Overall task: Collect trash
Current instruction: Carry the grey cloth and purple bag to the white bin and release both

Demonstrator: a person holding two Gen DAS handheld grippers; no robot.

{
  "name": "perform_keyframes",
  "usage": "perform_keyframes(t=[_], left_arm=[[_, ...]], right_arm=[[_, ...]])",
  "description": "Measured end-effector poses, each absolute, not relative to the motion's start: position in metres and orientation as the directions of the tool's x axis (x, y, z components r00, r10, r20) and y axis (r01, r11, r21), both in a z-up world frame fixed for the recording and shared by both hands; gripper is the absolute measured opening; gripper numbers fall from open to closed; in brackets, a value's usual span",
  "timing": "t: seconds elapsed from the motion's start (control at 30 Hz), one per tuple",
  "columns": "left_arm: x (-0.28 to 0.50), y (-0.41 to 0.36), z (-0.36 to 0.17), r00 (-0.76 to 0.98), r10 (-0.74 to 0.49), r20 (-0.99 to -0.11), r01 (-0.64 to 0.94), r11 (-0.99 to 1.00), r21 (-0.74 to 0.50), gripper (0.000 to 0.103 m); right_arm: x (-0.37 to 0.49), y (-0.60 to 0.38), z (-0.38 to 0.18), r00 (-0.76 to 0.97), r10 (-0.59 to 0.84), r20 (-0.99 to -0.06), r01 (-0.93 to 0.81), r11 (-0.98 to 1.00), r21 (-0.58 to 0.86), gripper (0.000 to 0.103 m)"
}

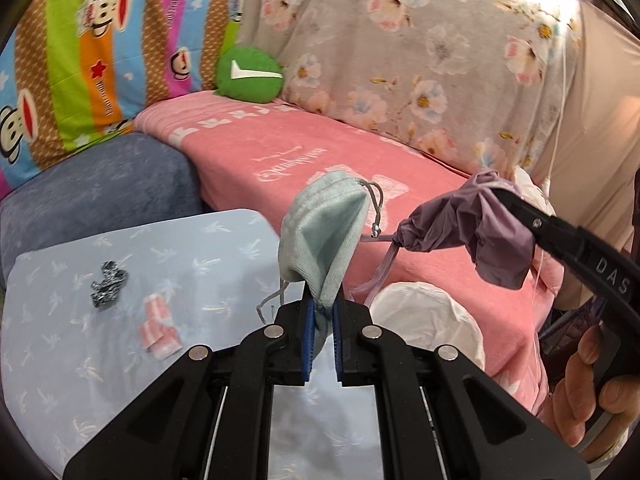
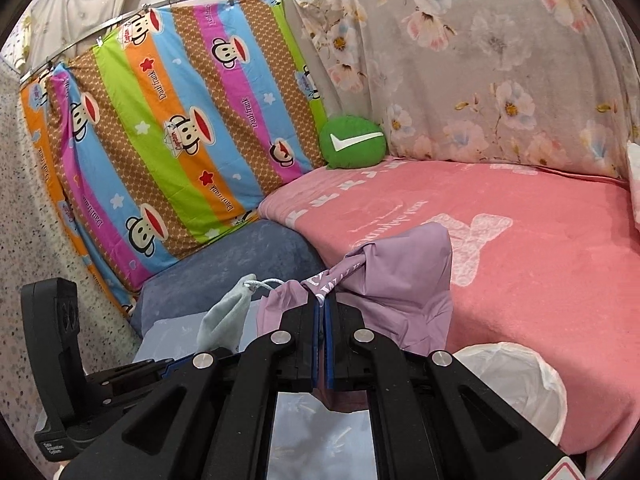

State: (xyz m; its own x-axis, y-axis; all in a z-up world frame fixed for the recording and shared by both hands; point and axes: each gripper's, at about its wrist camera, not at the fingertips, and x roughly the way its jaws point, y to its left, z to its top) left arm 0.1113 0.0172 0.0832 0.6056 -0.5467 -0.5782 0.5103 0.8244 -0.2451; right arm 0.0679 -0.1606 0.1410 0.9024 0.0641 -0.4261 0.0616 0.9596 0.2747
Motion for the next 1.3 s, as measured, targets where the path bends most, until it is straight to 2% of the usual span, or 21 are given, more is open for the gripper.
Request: perform_keyframes(t=[0.47,0.6,0.63,0.67,0.77,0.8,1.3], left_arm=[[0.089,-0.071,0.077,0.498,-0.606,-0.620,0.638,0.741,-0.210,0.009],[0.084,-0.089,0.073,0.473,-0.620,-0.626,0.664,0.718,-0.208,0.011],[0.084,-0.093,0.072,0.466,-0.620,-0.630,0.669,0.714,-0.207,0.013],[0.083,-0.097,0.070,0.461,-0.619,-0.636,0.671,0.712,-0.206,0.022],[0.081,-0.103,0.068,0.467,-0.613,-0.637,0.671,0.715,-0.196,0.057],[0.080,-0.103,0.068,0.477,-0.612,-0.630,0.669,0.718,-0.191,0.061],[0.082,-0.101,0.068,0.493,-0.584,-0.645,0.640,0.746,-0.186,0.061]], right_arm=[[0.033,-0.241,0.138,0.896,-0.034,-0.443,0.175,0.944,0.280,0.003],[0.029,-0.252,0.132,0.892,-0.049,-0.450,0.192,0.941,0.279,0.008],[0.028,-0.255,0.131,0.891,-0.051,-0.452,0.196,0.940,0.281,0.009],[0.027,-0.258,0.129,0.890,-0.051,-0.453,0.199,0.938,0.285,0.009],[0.024,-0.264,0.128,0.895,-0.065,-0.442,0.212,0.933,0.292,0.024],[0.023,-0.266,0.128,0.896,-0.067,-0.439,0.213,0.932,0.294,0.028],[0.018,-0.267,0.126,0.894,-0.059,-0.445,0.212,0.929,0.302,0.029]])
